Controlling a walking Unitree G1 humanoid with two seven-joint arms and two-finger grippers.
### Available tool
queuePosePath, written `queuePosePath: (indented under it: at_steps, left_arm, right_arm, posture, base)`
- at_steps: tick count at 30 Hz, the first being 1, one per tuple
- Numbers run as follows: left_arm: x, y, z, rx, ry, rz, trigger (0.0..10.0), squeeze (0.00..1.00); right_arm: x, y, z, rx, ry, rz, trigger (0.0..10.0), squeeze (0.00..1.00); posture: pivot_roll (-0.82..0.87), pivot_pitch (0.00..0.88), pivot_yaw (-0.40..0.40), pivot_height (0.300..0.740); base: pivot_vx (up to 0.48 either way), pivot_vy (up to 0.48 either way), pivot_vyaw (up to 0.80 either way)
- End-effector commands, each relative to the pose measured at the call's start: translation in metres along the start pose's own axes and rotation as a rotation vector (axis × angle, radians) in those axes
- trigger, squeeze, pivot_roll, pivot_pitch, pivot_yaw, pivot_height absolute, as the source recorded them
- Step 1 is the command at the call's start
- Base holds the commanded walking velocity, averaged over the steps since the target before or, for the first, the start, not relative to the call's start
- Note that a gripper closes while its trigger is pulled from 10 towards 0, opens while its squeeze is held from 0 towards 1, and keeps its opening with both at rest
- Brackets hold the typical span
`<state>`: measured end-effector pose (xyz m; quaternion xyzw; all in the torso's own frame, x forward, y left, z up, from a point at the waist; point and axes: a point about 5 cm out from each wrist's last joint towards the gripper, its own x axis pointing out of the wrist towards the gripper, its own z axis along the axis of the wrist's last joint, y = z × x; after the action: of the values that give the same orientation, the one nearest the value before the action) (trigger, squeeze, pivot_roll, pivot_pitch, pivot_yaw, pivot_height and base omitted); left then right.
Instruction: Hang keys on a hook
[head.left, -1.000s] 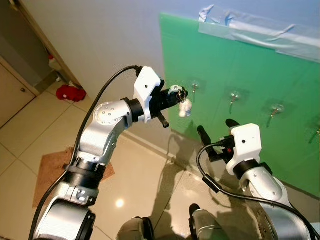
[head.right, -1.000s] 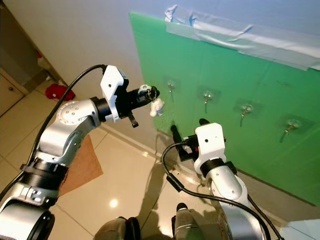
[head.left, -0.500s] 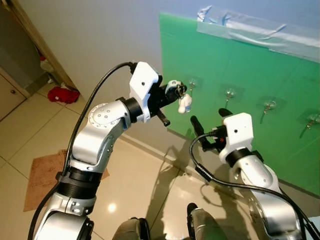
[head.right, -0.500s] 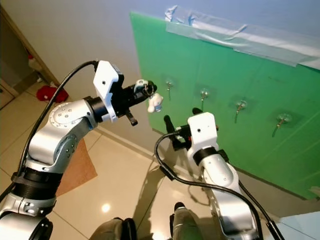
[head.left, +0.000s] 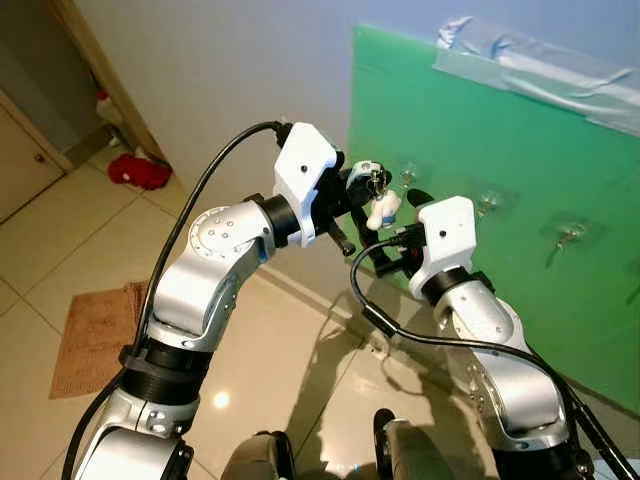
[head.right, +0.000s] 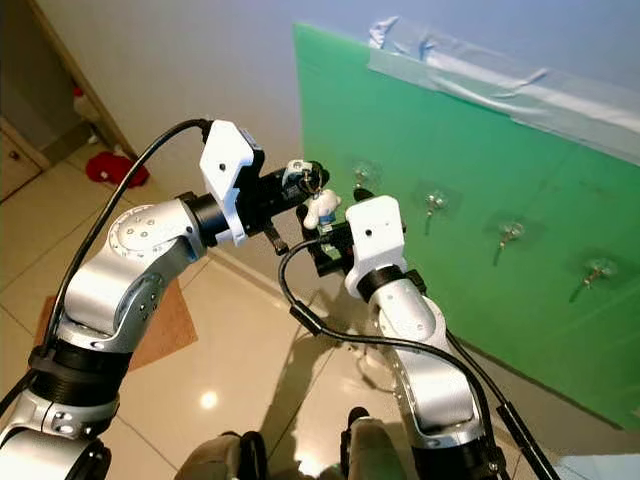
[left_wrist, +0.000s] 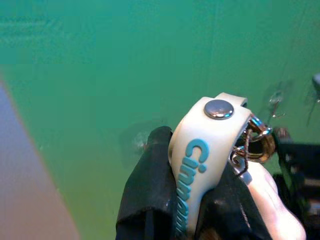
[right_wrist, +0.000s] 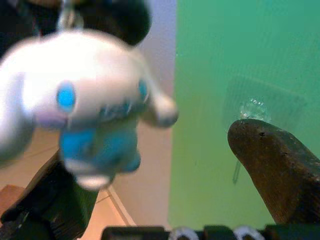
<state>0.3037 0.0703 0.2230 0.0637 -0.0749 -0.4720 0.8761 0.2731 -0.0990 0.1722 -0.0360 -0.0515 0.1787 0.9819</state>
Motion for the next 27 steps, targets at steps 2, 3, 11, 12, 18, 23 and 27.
queuePosePath:
  at_steps: [2, 3, 11, 12, 18, 23, 27]
  left_arm:
    - [0.0, -0.003, 0.001, 0.017, 0.004, 0.001, 0.0, 0.0]
    - [0.0, -0.003, 0.001, 0.017, 0.005, 0.001, 0.0, 0.0]
    - [0.002, -0.004, 0.0, 0.024, 0.012, -0.012, 0.0, 0.0]
    - [0.002, -0.005, 0.0, 0.025, 0.013, -0.012, 0.0, 0.0]
    - [0.004, -0.004, -0.003, 0.032, 0.024, -0.018, 0.0, 0.0]
    - [0.005, -0.004, -0.005, 0.03, 0.026, -0.024, 0.0, 0.0]
    - [0.006, -0.004, -0.004, 0.025, 0.016, -0.029, 0.0, 0.0]
  right_arm:
    - [-0.001, -0.004, 0.009, -0.003, -0.029, -0.029, 10.0, 0.0]
    - [-0.001, -0.005, 0.01, -0.011, -0.033, -0.039, 10.0, 0.0]
    - [-0.001, -0.015, 0.016, -0.033, -0.051, -0.101, 10.0, 0.0]
    - [-0.001, -0.016, 0.016, -0.033, -0.051, -0.103, 10.0, 0.0]
    - [-0.003, -0.016, 0.027, -0.001, -0.09, -0.112, 10.0, 0.0]
    - [-0.004, -0.017, 0.03, 0.018, -0.103, -0.115, 10.0, 0.87]
    - [-0.006, -0.017, 0.026, 0.006, -0.079, -0.125, 10.0, 1.0]
  posture:
    - [-0.11, 0.153, 0.063, 0.74]
    - [-0.11, 0.153, 0.063, 0.74]
    - [-0.13, 0.166, 0.066, 0.74]
    - [-0.13, 0.166, 0.066, 0.74]
    - [-0.15, 0.169, 0.063, 0.74]
    - [-0.16, 0.169, 0.062, 0.74]
    - [-0.17, 0.169, 0.061, 0.74]
  base:
    - [0.0, 0.0, 0.0]
    - [0.0, 0.0, 0.0]
    - [0.0, 0.0, 0.0]
    - [0.0, 0.0, 0.0]
    - [0.0, 0.0, 0.0]
    - [0.0, 0.0, 0.0]
    - [0.0, 0.0, 0.0]
